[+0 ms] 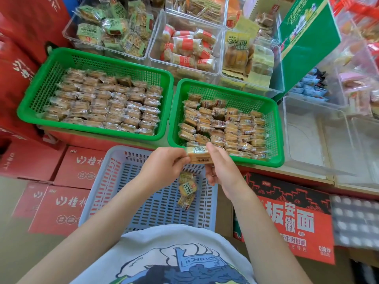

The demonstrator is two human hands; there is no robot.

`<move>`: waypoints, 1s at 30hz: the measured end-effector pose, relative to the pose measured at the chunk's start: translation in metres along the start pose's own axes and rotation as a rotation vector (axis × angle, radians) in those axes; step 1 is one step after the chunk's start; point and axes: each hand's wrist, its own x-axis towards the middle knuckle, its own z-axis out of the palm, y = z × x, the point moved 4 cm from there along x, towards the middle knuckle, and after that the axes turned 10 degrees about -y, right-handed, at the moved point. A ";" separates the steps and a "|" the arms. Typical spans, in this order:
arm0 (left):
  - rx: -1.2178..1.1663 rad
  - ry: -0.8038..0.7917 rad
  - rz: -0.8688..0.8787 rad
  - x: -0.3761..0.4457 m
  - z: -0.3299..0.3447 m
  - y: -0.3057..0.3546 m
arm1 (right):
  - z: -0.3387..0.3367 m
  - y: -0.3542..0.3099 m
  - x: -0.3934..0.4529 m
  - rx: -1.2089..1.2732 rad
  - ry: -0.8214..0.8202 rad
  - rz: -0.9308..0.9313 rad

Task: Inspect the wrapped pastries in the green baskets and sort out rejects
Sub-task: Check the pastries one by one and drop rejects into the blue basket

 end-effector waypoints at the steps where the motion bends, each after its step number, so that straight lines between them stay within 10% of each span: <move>1: 0.038 -0.016 0.027 0.001 0.002 0.000 | -0.001 0.003 0.002 0.033 -0.002 0.015; 7: 0.079 -0.017 -0.076 0.014 0.001 -0.023 | -0.027 0.009 0.018 0.118 0.113 0.013; 13: 0.037 -0.039 -0.205 0.033 -0.002 -0.054 | -0.050 -0.018 0.046 -0.318 0.317 -0.167; 30: 0.110 -0.059 -0.140 0.090 0.006 -0.073 | -0.006 -0.012 0.147 -1.357 -0.087 -0.089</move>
